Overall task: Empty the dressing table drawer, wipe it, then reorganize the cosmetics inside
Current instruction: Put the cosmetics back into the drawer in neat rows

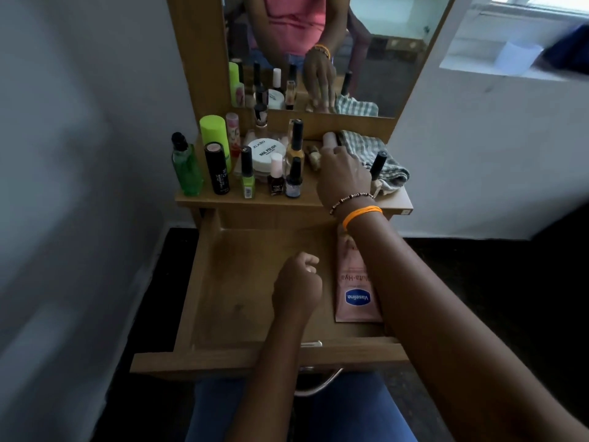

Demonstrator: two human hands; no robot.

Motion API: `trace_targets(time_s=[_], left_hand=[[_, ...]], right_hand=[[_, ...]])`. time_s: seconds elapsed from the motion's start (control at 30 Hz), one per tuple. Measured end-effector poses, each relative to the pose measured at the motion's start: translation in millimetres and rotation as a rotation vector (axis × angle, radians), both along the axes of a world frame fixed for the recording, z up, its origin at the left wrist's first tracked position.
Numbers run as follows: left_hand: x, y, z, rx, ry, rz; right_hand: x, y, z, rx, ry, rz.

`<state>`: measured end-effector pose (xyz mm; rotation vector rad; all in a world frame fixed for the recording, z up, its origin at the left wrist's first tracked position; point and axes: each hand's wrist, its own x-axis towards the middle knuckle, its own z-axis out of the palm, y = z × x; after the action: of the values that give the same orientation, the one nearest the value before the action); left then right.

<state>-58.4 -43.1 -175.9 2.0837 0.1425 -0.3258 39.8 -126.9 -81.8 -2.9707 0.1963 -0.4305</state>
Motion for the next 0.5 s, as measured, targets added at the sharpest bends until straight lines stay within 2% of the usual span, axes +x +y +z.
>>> trace_targets(time_s=[0.23, 0.5], left_hand=[[1.4, -0.3, 4.5, -0.028, 0.036, 0.015], [1.4, -1.1, 5.4, -0.058, -0.005, 0.03]], right_hand=[[5.8, -2.1, -12.0, -0.072, -0.064, -0.019], [10.4, -4.1, 4.1, -0.121, -0.148, -0.023]])
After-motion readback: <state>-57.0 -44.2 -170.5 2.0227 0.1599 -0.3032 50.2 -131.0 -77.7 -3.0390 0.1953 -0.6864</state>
